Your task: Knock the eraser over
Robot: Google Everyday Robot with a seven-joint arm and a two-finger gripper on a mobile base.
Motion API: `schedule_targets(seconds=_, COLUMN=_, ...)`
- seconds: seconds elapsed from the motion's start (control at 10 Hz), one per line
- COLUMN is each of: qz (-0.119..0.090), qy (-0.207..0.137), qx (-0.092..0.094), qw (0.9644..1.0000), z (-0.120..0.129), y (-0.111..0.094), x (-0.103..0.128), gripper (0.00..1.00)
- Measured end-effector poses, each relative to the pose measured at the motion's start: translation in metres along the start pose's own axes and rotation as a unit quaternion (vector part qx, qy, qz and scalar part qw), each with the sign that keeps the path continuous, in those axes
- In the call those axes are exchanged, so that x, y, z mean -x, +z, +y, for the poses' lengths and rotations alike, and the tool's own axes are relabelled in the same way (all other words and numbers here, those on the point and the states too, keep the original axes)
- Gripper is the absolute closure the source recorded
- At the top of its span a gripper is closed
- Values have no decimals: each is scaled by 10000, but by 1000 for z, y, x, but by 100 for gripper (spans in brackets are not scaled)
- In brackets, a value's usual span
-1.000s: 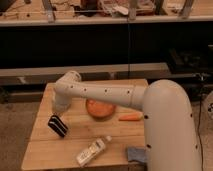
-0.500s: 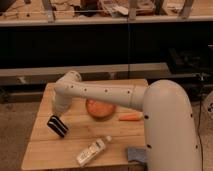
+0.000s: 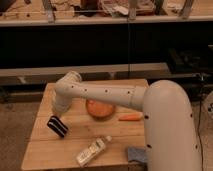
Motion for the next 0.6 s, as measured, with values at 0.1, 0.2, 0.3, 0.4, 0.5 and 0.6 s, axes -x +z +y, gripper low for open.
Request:
schedule_targets(seconds=0.1, qz=-14, qy=3, qx=8, qw=10000, z=1, y=1, x=1, gripper=95)
schedule_targets(seconds=0.2, qz=-18, qy=5, qx=10, qw=10000, z=1, y=1, x=1, gripper=95)
schedule_targets(seconds=0.3, qz=-30, qy=8, qx=14, qw=10000, z=2, y=1, x=1, gripper=95)
schedule_targets(seconds=0.4, qz=-37, qy=8, qx=16, qw=10000, z=2, y=2, x=2, gripper=95)
schedule_targets(seconds=0.5, qz=-46, qy=11, qx=23, qw=10000, z=2, y=2, x=2, gripper=95)
schedule_targets(seconds=0.6, qz=-54, qy=13, qx=26, qw=10000, z=3, y=3, x=2, gripper=95)
